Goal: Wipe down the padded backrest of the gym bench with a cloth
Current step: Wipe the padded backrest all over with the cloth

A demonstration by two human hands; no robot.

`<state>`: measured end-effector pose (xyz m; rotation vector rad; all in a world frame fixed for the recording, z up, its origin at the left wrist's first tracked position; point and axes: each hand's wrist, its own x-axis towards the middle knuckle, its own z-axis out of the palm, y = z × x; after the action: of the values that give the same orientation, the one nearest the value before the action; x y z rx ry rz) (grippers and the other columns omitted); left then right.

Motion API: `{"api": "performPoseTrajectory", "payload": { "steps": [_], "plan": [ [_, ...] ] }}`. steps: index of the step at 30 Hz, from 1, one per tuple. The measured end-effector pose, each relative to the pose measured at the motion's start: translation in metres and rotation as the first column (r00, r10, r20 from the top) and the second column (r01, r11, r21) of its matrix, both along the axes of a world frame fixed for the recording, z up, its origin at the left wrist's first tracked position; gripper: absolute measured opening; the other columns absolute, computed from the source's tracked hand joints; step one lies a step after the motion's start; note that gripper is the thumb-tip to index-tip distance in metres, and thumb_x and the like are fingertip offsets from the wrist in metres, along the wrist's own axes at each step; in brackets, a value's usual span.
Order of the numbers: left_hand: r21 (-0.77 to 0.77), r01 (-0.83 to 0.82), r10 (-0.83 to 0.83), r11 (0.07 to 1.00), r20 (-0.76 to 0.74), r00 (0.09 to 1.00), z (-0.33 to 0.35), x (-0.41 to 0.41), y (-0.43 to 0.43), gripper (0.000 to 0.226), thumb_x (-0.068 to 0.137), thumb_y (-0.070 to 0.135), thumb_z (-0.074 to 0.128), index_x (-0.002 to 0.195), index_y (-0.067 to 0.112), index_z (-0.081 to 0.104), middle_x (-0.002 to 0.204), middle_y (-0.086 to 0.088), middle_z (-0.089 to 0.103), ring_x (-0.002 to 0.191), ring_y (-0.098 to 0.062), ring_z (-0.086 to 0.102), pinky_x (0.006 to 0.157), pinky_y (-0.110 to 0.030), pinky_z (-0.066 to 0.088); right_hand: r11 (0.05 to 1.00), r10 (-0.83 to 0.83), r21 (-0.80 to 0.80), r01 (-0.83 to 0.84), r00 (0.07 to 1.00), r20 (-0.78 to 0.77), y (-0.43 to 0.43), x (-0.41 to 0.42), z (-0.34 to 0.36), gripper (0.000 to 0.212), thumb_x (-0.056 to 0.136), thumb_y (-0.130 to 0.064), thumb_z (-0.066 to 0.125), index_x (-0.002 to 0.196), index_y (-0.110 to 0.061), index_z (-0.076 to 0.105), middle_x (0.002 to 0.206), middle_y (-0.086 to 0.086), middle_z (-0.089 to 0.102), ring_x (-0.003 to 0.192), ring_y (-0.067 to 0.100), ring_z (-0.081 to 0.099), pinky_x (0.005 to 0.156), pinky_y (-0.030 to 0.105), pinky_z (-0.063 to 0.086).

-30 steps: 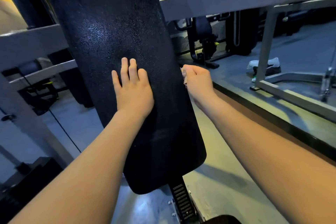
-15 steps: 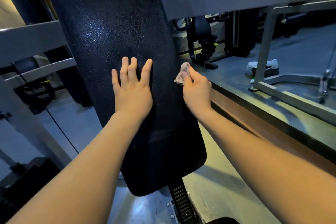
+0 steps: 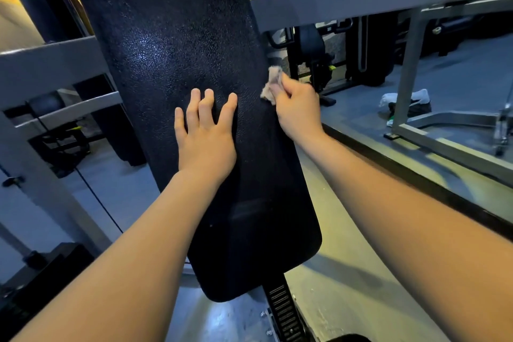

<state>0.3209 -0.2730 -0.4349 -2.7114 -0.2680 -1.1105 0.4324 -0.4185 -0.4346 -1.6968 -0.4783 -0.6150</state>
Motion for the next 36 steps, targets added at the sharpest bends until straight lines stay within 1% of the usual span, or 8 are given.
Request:
{"api": "performPoseTrajectory", "payload": {
  "steps": [2, 6, 11, 16, 22, 25, 28, 36],
  "plan": [
    [-0.031, 0.011, -0.012, 0.999, -0.028, 1.0, 0.005, -0.003, 0.001, 0.064, 0.101, 0.019, 0.045, 0.157, 0.036, 0.017, 0.164, -0.01, 0.01, 0.153, -0.028, -0.005, 0.122, -0.053, 0.0, 1.0, 0.014, 0.011, -0.014, 1.0, -0.005, -0.009, -0.012, -0.02, 0.028, 0.104, -0.02, 0.06, 0.126, -0.009, 0.072, 0.105, -0.011, 0.072, 0.099, 0.001, 0.061, 0.085, 0.018, 0.043],
    [-0.008, 0.016, -0.016, 1.0, -0.067, 0.998, 0.012, -0.009, 0.003, 0.063, 0.102, 0.047, 0.047, 0.157, 0.038, 0.018, 0.164, -0.008, 0.013, 0.154, -0.027, -0.002, 0.122, -0.05, 0.003, 0.999, -0.003, 0.034, 0.004, 1.0, -0.01, 0.0, -0.018, 0.002, 0.021, 0.103, -0.021, 0.059, 0.107, -0.01, 0.077, 0.075, -0.012, 0.066, 0.071, 0.004, 0.056, 0.07, 0.021, 0.037],
    [0.001, -0.013, 0.013, 1.0, -0.106, 0.994, 0.013, -0.01, 0.002, 0.082, 0.092, 0.067, 0.05, 0.158, 0.04, 0.011, 0.165, -0.009, 0.008, 0.154, -0.027, -0.006, 0.122, -0.05, 0.001, 0.984, -0.043, 0.174, 0.04, 0.999, 0.014, 0.031, 0.015, 0.077, 0.031, 0.104, -0.025, 0.059, 0.128, -0.012, 0.072, 0.096, 0.003, 0.077, 0.087, 0.011, 0.062, 0.065, 0.012, 0.033],
    [0.009, -0.031, 0.032, 0.999, -0.136, 0.99, 0.014, -0.01, 0.001, 0.085, 0.091, 0.067, 0.051, 0.158, 0.039, 0.008, 0.166, -0.01, 0.004, 0.154, -0.028, -0.009, 0.122, -0.051, 0.0, 0.995, -0.027, 0.093, 0.023, 0.999, 0.046, 0.021, 0.011, 0.045, 0.028, 0.102, -0.028, 0.06, 0.116, -0.013, 0.078, 0.09, 0.001, 0.077, 0.084, 0.015, 0.065, 0.069, 0.027, 0.041],
    [-0.048, -0.086, 0.079, 0.995, -0.132, 0.988, 0.008, -0.003, -0.022, 0.085, 0.094, 0.043, 0.063, 0.159, 0.026, 0.01, 0.165, -0.017, -0.002, 0.152, -0.034, -0.014, 0.121, -0.058, -0.003, 0.998, 0.055, -0.011, -0.056, 0.995, -0.082, -0.015, -0.011, -0.035, 0.032, 0.104, -0.022, 0.06, 0.131, -0.008, 0.07, 0.114, 0.0, 0.076, 0.101, 0.007, 0.062, 0.077, 0.012, 0.038],
    [-0.08, -0.053, 0.047, 0.995, -0.078, 0.996, -0.001, -0.004, -0.037, 0.086, 0.092, 0.027, 0.064, 0.159, 0.019, 0.011, 0.165, -0.015, -0.001, 0.153, -0.033, -0.011, 0.121, -0.058, -0.001, 0.996, 0.084, -0.005, -0.087, 0.979, -0.188, -0.032, -0.028, -0.092, 0.022, 0.103, -0.021, 0.06, 0.103, -0.008, 0.078, 0.083, -0.001, 0.073, 0.078, 0.007, 0.057, 0.072, 0.034, 0.046],
    [-0.054, 0.018, -0.023, 0.998, -0.091, 0.996, -0.018, -0.005, -0.044, 0.075, 0.097, 0.03, 0.051, 0.16, 0.022, 0.01, 0.167, -0.011, -0.003, 0.153, -0.031, -0.012, 0.122, -0.059, -0.001, 0.991, 0.129, 0.0, -0.136, 0.945, -0.3, -0.053, -0.052, -0.14, 0.038, 0.103, -0.018, 0.059, 0.067, -0.028, 0.065, 0.054, -0.015, 0.054, 0.055, 0.001, 0.045, 0.06, 0.028, 0.038],
    [0.044, -0.022, 0.028, 0.999, -0.132, 0.991, -0.032, 0.005, -0.036, 0.077, 0.1, 0.051, 0.043, 0.161, 0.025, 0.001, 0.167, -0.01, -0.013, 0.153, -0.031, -0.015, 0.12, -0.06, -0.002, 0.962, 0.269, 0.136, -0.235, 0.895, -0.356, -0.028, -0.016, -0.072, 0.06, 0.108, -0.049, 0.048, 0.05, -0.032, 0.055, 0.05, -0.011, 0.04, 0.053, 0.008, 0.038, 0.057, 0.03, 0.031]
  ]
}}
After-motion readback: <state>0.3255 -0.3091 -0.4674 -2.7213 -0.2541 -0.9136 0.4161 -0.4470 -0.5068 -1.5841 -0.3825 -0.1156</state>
